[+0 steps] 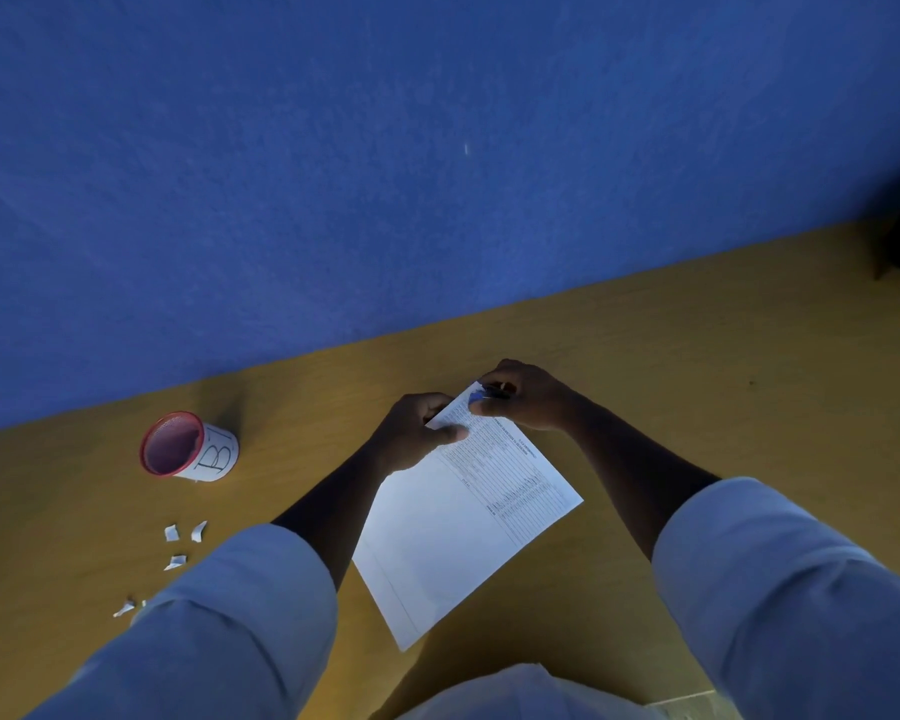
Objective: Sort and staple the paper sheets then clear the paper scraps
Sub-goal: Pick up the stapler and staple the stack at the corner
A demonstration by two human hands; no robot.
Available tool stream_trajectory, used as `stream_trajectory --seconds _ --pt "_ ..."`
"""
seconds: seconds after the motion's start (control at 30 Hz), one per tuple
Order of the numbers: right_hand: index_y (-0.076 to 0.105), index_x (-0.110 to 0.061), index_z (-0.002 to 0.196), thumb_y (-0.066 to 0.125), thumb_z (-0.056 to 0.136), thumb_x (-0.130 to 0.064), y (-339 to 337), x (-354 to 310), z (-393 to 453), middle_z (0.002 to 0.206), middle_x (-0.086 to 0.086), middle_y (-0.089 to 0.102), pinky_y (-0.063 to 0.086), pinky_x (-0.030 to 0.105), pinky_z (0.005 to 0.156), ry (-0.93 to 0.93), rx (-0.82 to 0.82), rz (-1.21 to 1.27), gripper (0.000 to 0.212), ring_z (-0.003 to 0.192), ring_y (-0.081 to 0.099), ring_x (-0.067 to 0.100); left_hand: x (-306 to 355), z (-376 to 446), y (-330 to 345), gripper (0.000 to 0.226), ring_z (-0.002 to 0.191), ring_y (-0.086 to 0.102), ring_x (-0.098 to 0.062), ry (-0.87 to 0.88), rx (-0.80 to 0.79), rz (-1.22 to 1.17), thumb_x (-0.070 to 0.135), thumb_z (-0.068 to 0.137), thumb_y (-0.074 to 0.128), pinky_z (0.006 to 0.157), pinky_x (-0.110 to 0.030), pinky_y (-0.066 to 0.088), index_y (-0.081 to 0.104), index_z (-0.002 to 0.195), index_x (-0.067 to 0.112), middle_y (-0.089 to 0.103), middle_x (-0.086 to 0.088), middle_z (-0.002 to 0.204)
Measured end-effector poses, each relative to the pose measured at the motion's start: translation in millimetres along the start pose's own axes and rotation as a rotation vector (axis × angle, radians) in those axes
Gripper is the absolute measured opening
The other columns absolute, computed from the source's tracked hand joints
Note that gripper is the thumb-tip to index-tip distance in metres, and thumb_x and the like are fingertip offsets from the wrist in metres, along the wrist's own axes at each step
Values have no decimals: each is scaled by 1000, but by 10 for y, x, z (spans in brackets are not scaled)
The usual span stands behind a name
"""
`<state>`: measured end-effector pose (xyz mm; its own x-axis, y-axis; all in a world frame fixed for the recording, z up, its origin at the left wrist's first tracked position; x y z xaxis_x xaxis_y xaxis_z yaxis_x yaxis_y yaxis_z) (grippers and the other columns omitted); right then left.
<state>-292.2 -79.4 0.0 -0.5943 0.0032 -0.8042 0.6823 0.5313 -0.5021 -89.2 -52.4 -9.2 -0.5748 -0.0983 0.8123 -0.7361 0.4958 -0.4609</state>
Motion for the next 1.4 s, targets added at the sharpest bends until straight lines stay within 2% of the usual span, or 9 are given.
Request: stream_trajectory --seconds 0.13,0.3,0.4,0.57,0.7,0.8,0.9,1.0,1.4 --pt "67 -22 97 68 86 -40 -72 116 -11 102 -4 52 38 18 66 48 137 29 21 88 54 6 -33 -9 -12 33 98 72 -10 -65 -25 -88 23 88 72 81 -32 61 69 120 17 74 6 111" --pt "68 -15 113 64 86 -21 -136 370 -42 114 8 53 39 20 72 180 309 24 28 89 57 14 -26 -7 -20 28 96 73 -13 -79 -24 -136 29 93 67 84 -37 60 71 117 15 75 3 108" --pt "71 -19 110 59 86 -14 -175 513 -99 116 7 52 40 19 67 313 472 63 28 80 60 16 7 -2 -14 28 92 74 -14 -90 4 -129 36 95 63 79 -35 58 74 108 15 77 2 101" --pt "69 -10 117 62 85 -15 -252 740 -207 117 17 54 45 24 73 468 664 -8 32 91 63 29 27 4 -15 30 82 73 -12 -99 66 -82 43 95 60 59 -17 46 76 95 17 77 4 91" --pt "65 -7 120 66 86 -20 -302 869 -273 119 20 53 49 33 85 578 754 -5 37 101 61 36 24 20 -13 32 76 72 -12 -106 103 -87 44 93 62 55 -16 42 76 88 15 76 3 85" --pt "62 -8 124 63 90 -32 -317 964 -336 122 20 51 50 40 92 668 765 -30 42 110 56 38 32 47 -1 28 66 67 -7 -105 129 -83 39 92 66 53 -20 41 71 73 19 72 4 74" --pt "60 -8 126 61 91 -37 -325 1050 -375 123 19 50 49 42 94 753 743 -66 46 113 54 38 6 65 13 18 82 74 -11 -126 128 -143 35 91 68 68 -33 58 76 93 20 77 5 89" --pt "60 -6 125 63 89 -30 -332 1086 -409 121 19 51 50 42 91 809 718 -118 43 110 54 37 -35 74 19 23 87 74 -15 -135 128 -143 35 91 68 78 -43 60 76 102 17 77 3 95" --pt "59 -4 125 66 89 -28 -260 1198 -444 121 19 51 50 44 88 899 660 -158 44 113 51 35 -66 52 26 23 86 75 -15 -178 139 -160 32 91 68 79 -42 60 76 102 14 77 1 94"
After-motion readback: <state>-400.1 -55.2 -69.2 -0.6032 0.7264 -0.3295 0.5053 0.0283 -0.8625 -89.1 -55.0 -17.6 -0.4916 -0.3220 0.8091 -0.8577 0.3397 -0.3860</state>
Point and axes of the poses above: each hand's wrist, its own z-axis towards the middle knuckle, its own y-axis out of the palm, x = y × z, the point moved 2 cm from there along z, towards the middle knuckle
